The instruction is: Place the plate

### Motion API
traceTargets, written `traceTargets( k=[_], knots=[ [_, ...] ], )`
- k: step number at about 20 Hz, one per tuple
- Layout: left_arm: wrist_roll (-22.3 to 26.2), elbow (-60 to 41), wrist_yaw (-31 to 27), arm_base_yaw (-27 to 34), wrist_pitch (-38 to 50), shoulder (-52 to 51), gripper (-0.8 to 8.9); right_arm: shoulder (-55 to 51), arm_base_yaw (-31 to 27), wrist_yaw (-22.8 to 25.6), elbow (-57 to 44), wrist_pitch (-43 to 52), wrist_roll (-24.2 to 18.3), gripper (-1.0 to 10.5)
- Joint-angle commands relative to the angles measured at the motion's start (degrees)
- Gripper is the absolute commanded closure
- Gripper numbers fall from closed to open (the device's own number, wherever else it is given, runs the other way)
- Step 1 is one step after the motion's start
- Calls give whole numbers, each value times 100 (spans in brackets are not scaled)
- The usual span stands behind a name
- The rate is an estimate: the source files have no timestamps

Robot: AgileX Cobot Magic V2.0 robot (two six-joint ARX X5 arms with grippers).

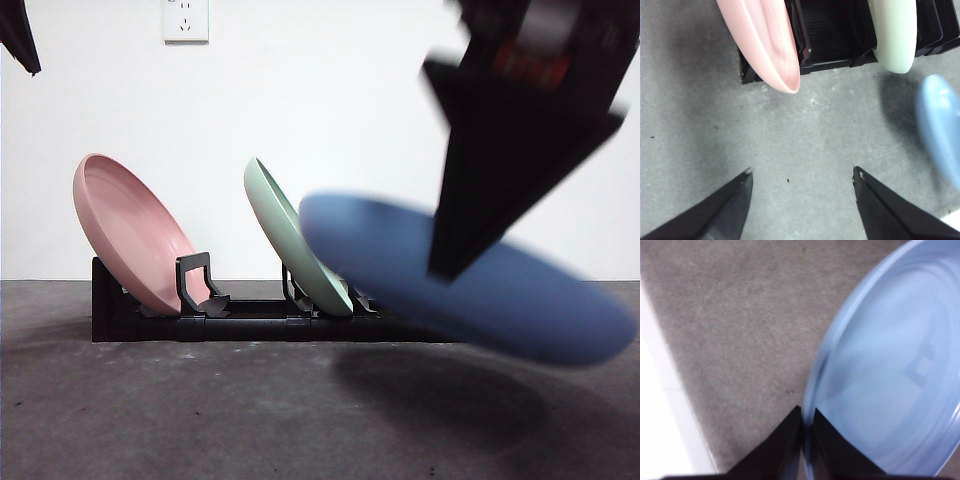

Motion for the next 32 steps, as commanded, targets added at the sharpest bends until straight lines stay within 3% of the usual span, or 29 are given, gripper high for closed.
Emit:
traceTargets(
  k=[1, 13, 19, 24, 29, 32],
  knots=[
    [63, 122, 35, -15, 17, 24, 492, 437, 129, 33, 48, 356, -35, 936],
    [81, 122, 37, -15, 17, 24, 492, 1923, 175, 179, 50, 1604, -57, 933],
    [83, 122, 37, -15, 17, 24, 492, 1939, 240, 74, 74, 1672, -48, 763],
    [81, 122, 35, -15, 22, 24, 497, 1746, 247, -680, 772, 1036, 203, 704],
    [77, 122, 37, -15, 22, 24, 501, 1165, 42, -1071, 2240, -317, 1117, 704],
    [-122, 122, 37, -15, 33, 24, 501, 839, -356, -1093, 3176, -986, 1346, 704]
  ],
)
